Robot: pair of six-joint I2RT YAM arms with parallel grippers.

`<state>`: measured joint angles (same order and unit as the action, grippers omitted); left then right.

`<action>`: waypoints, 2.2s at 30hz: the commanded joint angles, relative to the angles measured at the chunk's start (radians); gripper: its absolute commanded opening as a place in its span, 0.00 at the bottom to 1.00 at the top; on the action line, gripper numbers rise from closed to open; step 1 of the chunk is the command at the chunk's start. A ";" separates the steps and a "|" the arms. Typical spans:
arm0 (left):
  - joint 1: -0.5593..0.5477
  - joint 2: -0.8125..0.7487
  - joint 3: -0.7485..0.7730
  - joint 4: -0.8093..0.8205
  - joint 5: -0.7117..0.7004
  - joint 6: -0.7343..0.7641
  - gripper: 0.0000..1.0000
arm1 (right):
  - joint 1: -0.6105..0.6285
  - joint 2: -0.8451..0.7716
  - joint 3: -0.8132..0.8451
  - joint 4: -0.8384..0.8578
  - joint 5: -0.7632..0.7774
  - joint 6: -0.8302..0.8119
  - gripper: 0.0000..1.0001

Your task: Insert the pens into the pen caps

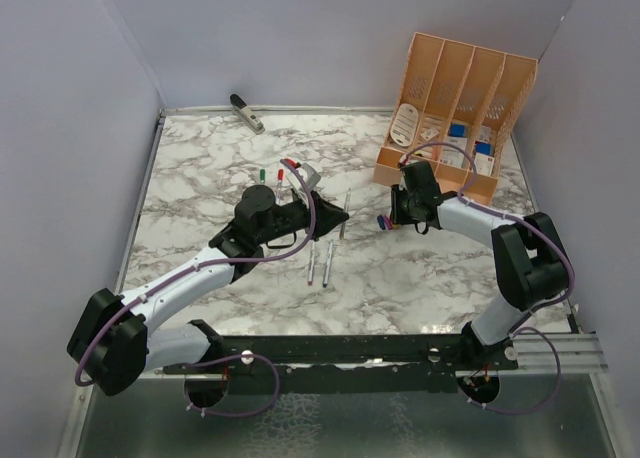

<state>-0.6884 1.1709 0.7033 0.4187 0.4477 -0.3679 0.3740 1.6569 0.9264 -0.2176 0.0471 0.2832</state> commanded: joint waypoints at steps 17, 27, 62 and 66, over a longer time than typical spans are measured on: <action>0.001 0.010 -0.010 0.034 -0.044 -0.003 0.00 | 0.018 0.099 0.037 -0.029 -0.010 0.008 0.29; 0.004 0.005 -0.015 0.031 -0.060 -0.004 0.00 | 0.020 0.090 0.030 -0.089 0.021 0.020 0.29; 0.005 0.025 -0.049 0.071 -0.012 -0.015 0.00 | 0.020 -0.191 0.110 0.095 0.027 0.014 0.02; 0.004 0.037 -0.074 0.144 0.022 -0.033 0.00 | 0.019 -0.303 0.037 0.285 -0.090 0.010 0.01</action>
<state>-0.6884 1.1954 0.6495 0.4576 0.4129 -0.3794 0.3916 1.4651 1.0237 -0.1688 0.0845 0.3088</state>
